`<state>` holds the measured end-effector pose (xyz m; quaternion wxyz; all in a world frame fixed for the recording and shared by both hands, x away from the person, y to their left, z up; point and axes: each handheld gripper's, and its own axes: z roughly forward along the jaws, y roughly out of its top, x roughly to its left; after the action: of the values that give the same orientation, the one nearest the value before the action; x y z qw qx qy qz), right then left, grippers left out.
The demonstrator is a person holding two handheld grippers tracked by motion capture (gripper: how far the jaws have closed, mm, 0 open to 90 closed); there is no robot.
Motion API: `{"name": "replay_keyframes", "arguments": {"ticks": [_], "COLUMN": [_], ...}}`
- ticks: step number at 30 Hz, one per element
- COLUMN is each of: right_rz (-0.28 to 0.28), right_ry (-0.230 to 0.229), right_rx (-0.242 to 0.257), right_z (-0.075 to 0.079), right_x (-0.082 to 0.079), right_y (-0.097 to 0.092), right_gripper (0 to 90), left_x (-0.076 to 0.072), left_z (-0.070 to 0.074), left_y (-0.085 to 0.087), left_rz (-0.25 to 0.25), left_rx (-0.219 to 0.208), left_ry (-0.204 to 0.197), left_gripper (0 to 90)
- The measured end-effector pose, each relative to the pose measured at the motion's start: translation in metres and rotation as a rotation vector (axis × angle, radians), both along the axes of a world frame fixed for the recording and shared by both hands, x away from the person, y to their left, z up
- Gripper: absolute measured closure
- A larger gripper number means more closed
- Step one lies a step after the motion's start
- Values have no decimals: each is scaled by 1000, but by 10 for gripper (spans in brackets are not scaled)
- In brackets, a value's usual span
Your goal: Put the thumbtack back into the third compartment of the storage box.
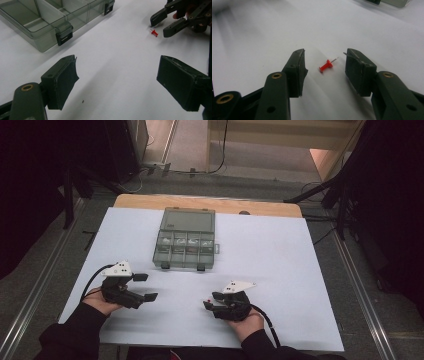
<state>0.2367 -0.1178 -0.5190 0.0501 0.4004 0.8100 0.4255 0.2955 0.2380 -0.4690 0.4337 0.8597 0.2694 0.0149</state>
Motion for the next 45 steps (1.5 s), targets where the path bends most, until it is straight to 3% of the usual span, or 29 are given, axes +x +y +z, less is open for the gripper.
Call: {"name": "replay_keyframes", "arguments": {"ticks": [5, 23, 45], "right_rz": [13, -33, -11], "right_ry": [-3, -27, -28], "right_rx": [-18, -60, -59], "right_z": [-1, -1, -1], "right_x": [-4, -5, -2], "right_y": [5, 10, 6], "right_gripper": [606, 751, 771], "left_x": [0, 0, 0], "left_z": [0, 0, 0], "left_y": [0, -1, 0], "left_rz": [2, 0, 0], "left_rx": [1, 13, 4], "left_ry": [0, 1, 0], "left_gripper": [156, 156, 156]}}
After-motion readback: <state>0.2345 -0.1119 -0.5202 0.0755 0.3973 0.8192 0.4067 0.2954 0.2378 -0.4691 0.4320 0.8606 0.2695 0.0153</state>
